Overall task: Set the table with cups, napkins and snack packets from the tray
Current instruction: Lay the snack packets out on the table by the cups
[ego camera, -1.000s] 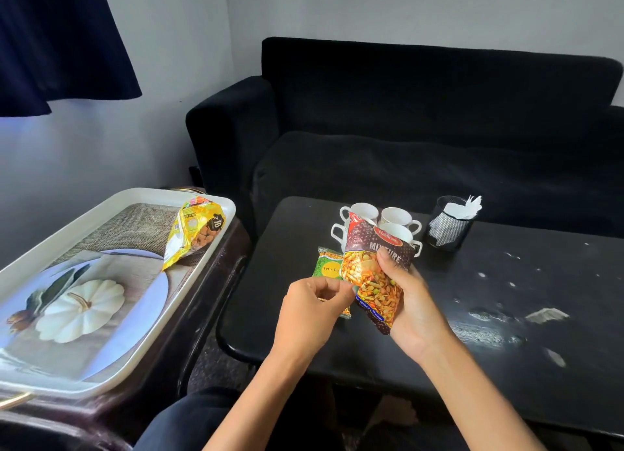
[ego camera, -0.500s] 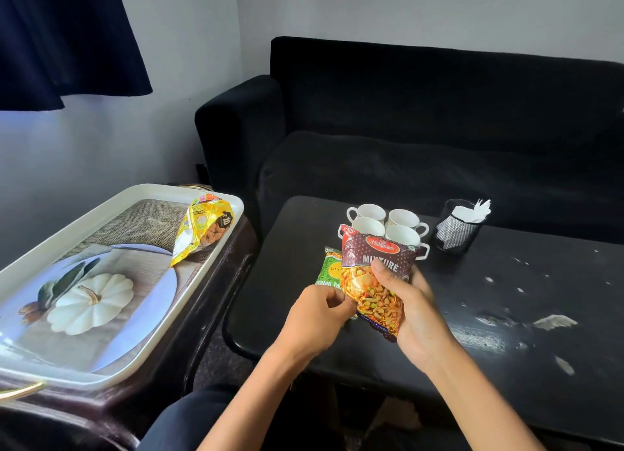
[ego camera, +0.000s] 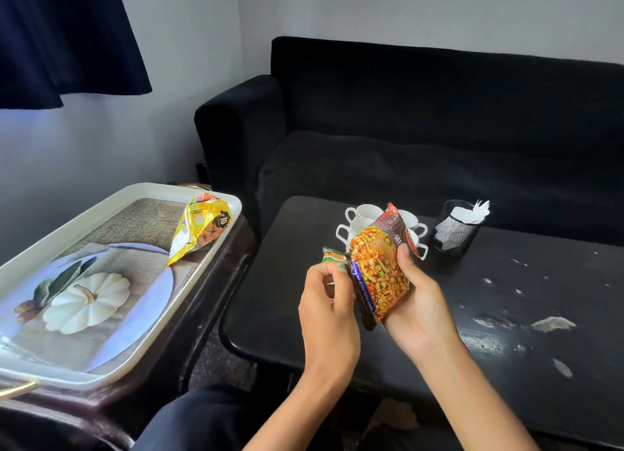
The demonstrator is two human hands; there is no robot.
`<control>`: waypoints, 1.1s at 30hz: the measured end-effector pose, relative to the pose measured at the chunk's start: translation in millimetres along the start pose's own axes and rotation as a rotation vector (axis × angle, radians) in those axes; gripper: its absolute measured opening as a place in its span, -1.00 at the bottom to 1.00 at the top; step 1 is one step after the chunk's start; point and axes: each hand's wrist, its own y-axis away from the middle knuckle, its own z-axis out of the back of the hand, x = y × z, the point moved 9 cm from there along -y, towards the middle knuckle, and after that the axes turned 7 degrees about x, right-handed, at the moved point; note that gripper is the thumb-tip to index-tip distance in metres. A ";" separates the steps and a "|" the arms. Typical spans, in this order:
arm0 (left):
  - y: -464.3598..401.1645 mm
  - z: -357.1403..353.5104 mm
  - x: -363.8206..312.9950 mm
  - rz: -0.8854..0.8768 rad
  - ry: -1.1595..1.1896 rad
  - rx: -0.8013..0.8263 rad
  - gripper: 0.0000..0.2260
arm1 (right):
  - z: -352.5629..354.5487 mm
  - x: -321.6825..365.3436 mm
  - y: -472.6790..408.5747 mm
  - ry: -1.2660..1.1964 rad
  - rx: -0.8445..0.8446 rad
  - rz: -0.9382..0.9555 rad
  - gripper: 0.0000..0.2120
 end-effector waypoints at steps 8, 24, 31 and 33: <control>0.4 -2.2 6.9 0.047 0.113 -0.015 -0.84 | 6.3 12.0 2.4 0.034 -0.014 0.074 -0.59; -19.5 4.8 1.0 0.030 -0.218 0.187 -0.89 | 13.9 28.3 5.8 0.183 -0.047 0.152 -0.64; -14.0 -0.4 3.6 0.066 0.009 0.101 -0.80 | 7.1 15.1 4.0 0.090 -0.030 0.054 -0.50; -12.5 4.8 1.7 0.026 -0.029 0.026 -0.82 | 4.2 13.0 3.6 0.072 -0.022 0.055 -0.50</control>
